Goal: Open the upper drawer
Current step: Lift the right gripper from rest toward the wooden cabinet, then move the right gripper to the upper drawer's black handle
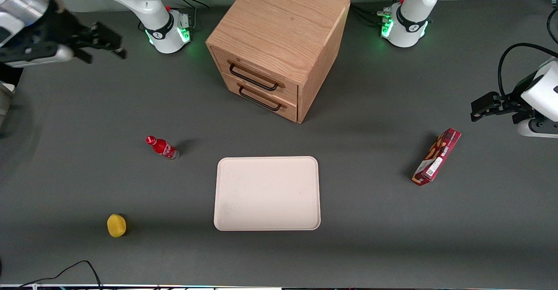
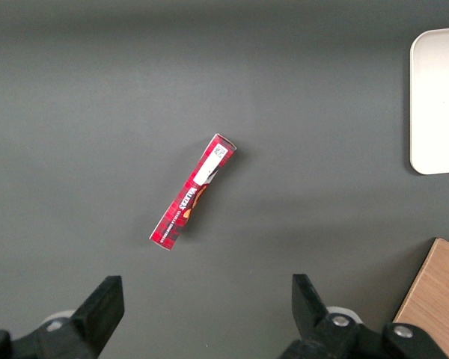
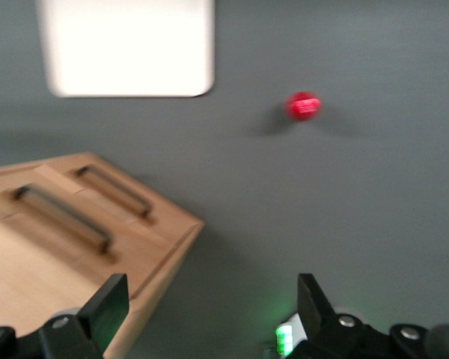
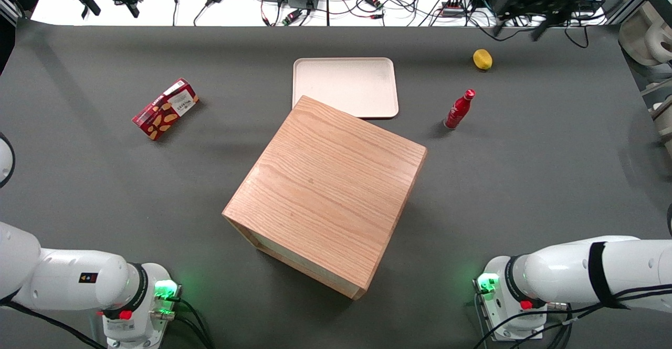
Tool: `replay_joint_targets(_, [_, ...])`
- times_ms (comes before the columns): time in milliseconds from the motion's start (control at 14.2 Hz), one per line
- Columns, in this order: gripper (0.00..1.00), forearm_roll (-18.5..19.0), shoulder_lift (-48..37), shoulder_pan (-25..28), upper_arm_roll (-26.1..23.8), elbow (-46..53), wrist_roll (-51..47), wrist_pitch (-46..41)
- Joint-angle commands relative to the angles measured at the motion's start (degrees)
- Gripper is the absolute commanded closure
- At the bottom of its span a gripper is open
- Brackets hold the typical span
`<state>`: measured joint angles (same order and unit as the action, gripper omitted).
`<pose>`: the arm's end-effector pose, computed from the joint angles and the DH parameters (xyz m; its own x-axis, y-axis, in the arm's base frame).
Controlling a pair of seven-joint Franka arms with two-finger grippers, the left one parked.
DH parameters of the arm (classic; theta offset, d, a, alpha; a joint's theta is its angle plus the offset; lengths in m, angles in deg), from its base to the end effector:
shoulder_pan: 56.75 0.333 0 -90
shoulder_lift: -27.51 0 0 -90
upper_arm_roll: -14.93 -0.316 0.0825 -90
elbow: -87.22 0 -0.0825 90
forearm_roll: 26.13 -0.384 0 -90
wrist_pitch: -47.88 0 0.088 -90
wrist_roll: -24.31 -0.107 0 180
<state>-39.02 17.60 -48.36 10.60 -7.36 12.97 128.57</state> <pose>0.4633 0.1359 0.6658 0.9925 0.0612 -0.1062 0.0399 -0.9805 -0.1923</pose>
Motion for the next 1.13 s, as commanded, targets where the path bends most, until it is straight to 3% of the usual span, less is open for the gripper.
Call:
replay_joint_targets(0, [0.00,-2.84,4.97,0.13,-5.93,5.44,4.72,-1.07])
replay_joint_targets(282, [0.00,-4.77,9.63,0.13,-12.80,5.02,19.75,2.27])
replay_joint_targets(635, [0.00,-5.21,11.32,-0.04,-18.34,-5.15,28.28,12.97])
replay_joint_targets(1059, [0.00,-7.76,12.63,0.13,-21.77,-16.77,30.68,28.27])
